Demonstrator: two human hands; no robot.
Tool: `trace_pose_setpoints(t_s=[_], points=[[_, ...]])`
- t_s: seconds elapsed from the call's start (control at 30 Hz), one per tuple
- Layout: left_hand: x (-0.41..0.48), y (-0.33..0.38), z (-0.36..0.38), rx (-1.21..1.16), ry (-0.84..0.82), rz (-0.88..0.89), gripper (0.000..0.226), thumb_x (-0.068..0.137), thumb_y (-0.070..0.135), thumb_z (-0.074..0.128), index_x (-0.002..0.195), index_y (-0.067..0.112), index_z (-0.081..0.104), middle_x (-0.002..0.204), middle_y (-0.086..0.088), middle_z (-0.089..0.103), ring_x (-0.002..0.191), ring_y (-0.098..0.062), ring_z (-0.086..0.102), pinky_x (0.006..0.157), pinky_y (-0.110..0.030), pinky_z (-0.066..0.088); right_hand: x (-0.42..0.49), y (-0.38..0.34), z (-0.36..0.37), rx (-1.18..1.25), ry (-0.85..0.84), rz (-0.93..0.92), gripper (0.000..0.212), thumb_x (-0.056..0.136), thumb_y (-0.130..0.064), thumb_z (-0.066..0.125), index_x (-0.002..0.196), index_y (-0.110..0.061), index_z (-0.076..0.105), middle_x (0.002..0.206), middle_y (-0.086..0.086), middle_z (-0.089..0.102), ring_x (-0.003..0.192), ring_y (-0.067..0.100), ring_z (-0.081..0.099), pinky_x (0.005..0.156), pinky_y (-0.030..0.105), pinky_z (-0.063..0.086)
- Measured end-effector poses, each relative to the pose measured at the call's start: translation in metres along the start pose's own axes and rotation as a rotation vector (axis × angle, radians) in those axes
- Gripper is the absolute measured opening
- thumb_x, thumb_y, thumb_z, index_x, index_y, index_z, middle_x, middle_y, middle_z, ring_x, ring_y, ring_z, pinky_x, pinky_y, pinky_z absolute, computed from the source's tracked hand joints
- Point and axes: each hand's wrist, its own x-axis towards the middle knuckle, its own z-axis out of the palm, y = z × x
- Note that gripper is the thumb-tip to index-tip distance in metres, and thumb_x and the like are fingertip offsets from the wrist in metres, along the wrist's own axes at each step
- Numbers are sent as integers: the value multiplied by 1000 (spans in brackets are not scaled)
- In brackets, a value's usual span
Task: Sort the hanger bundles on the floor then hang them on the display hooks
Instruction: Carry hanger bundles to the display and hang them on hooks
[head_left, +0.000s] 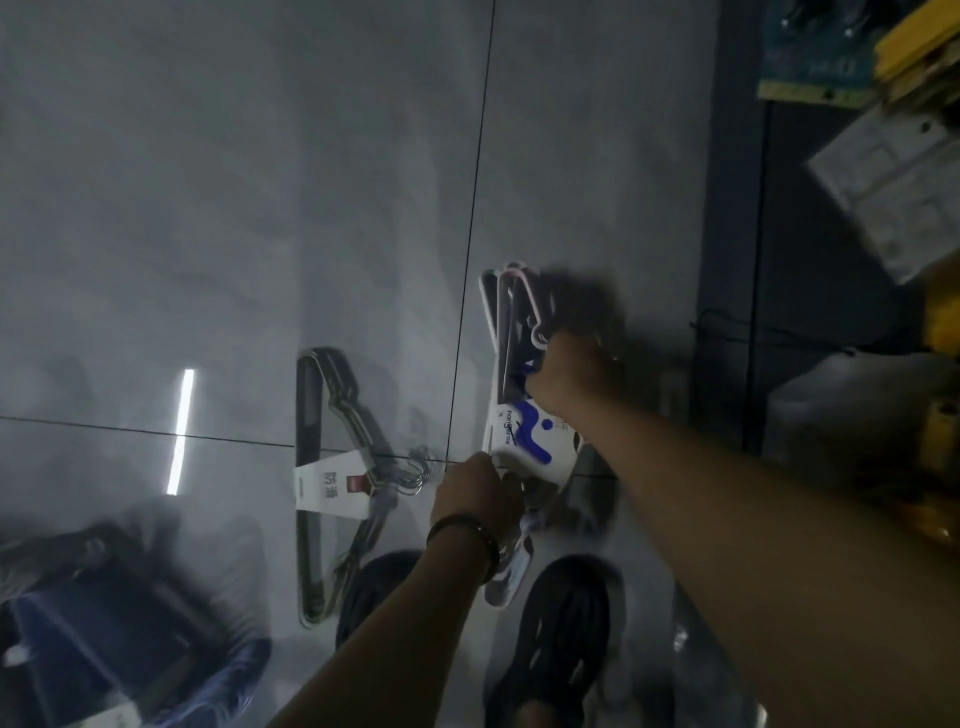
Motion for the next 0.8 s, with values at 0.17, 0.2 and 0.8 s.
trace_pose_setpoints(t_s=[0.17, 0.2, 0.8], points=[[12, 7, 2, 52, 44, 33, 24, 100, 26, 62, 123, 18, 64, 113, -2, 73, 99, -16, 69, 89, -30, 57, 17, 2, 4, -108, 61, -25, 13, 92, -18, 75, 101, -13, 66, 85, 6, 62, 72, 20, 66, 66, 35, 61], [14, 10, 0, 55, 42, 44, 24, 100, 24, 62, 123, 18, 63, 114, -2, 73, 102, -18, 70, 92, -32, 58, 19, 0, 4, -127, 79, -24, 13, 93, -18, 75, 102, -13, 67, 85, 7, 63, 73, 22, 66, 70, 37, 62], [-139, -15, -191, -453, -488, 173, 65, 72, 81, 54, 116, 34, 64, 119, 7, 64, 108, -16, 63, 87, -35, 53, -143, -56, -167, 86, 1, -51, 27, 96, -16, 69, 123, -17, 66, 94, 2, 70, 69, 13, 66, 53, 23, 46]])
